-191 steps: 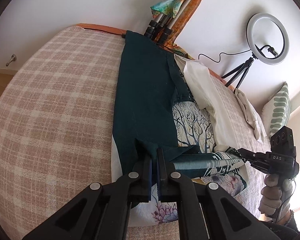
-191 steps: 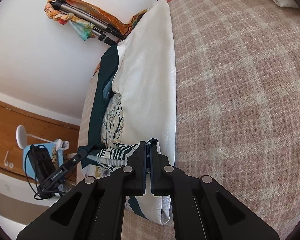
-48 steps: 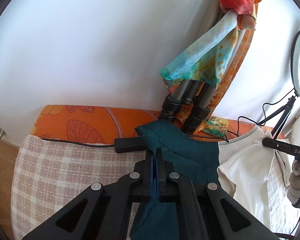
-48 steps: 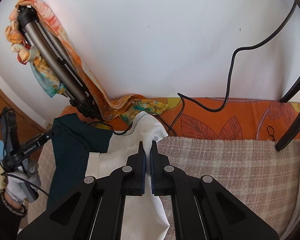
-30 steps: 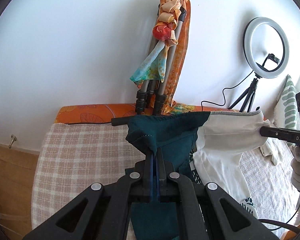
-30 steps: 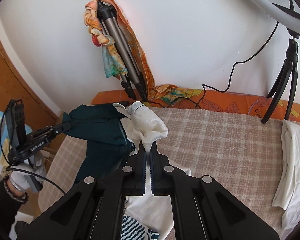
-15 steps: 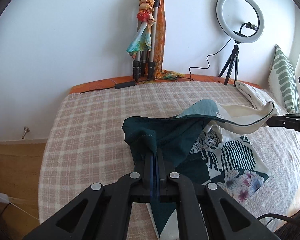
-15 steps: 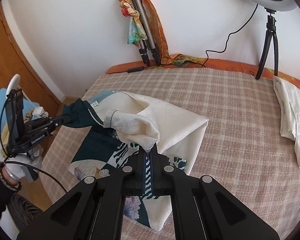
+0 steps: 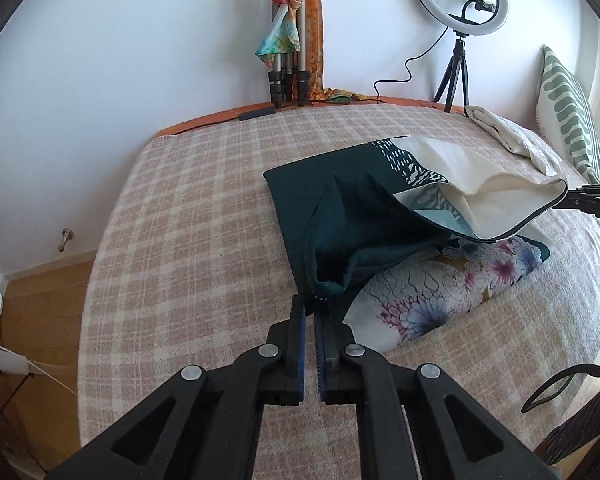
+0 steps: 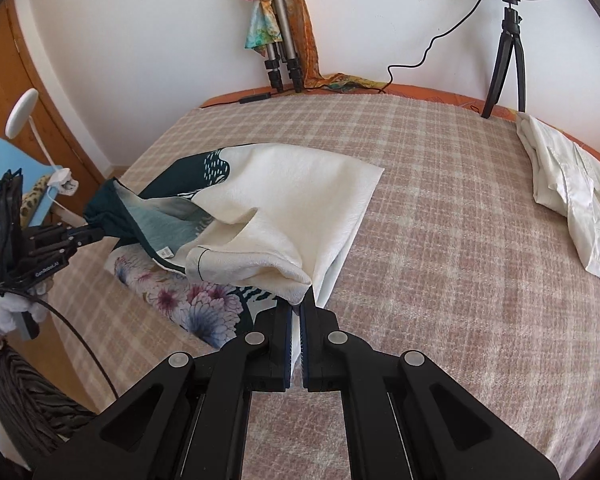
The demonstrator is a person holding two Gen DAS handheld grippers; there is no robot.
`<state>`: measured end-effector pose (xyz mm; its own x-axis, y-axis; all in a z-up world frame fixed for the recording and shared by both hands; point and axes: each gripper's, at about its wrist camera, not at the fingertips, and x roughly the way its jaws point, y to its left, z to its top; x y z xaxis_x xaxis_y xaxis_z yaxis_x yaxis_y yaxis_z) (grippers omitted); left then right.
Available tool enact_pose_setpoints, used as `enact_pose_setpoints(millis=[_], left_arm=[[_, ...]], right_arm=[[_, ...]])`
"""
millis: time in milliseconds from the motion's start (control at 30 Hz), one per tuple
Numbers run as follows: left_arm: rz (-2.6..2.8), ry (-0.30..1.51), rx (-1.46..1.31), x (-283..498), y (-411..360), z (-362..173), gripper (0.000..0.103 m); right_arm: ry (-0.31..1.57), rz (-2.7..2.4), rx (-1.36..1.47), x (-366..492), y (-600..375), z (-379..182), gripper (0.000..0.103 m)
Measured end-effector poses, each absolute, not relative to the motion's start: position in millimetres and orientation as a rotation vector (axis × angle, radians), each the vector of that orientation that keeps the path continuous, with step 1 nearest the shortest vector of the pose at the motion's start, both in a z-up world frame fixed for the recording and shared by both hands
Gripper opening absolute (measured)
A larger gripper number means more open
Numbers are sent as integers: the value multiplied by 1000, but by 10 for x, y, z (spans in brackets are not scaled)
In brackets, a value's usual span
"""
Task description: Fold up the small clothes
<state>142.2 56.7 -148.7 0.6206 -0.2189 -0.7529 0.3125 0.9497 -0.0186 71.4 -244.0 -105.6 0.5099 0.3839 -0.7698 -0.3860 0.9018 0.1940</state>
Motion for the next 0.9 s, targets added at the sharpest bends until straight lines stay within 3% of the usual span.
enact_pose_setpoints(millis=[200,233,300,400,467,500,533,667,900], left_arm=[[-275,852,63,1255,885,-1390,13],[-273,850,25,1249,944,-1354,15],[-274,852,-63,1263,1051,-1294,31],[-294,900,-238,1350,1186,-1330,33],[-287,924,-322,1423,1230,-1405,33],[-281,942,-352,1471,1232,-1456,34],[-280,961,-374,1522,1226,-1507,34],[-263,982,-418,1669,1119,-1623,33],[-288,988,-102,1548,572,-1677,34]], right_arm=[[946,514,-89,467,-2435,-1062,2],[945,508,-110,425,-2429,-1063,2],[947,491,-121,359,-2453,-1075,2],[974,476,-10,350,-2599,-1094,3],[1003,464,141,410,-2751,-1141,17],[1022,451,215,450,-2818,-1189,37],[1039,438,280,483,-2879,-1240,49],[1103,418,431,607,-3004,-1451,49],[1143,475,677,708,-3146,-1662,49]])
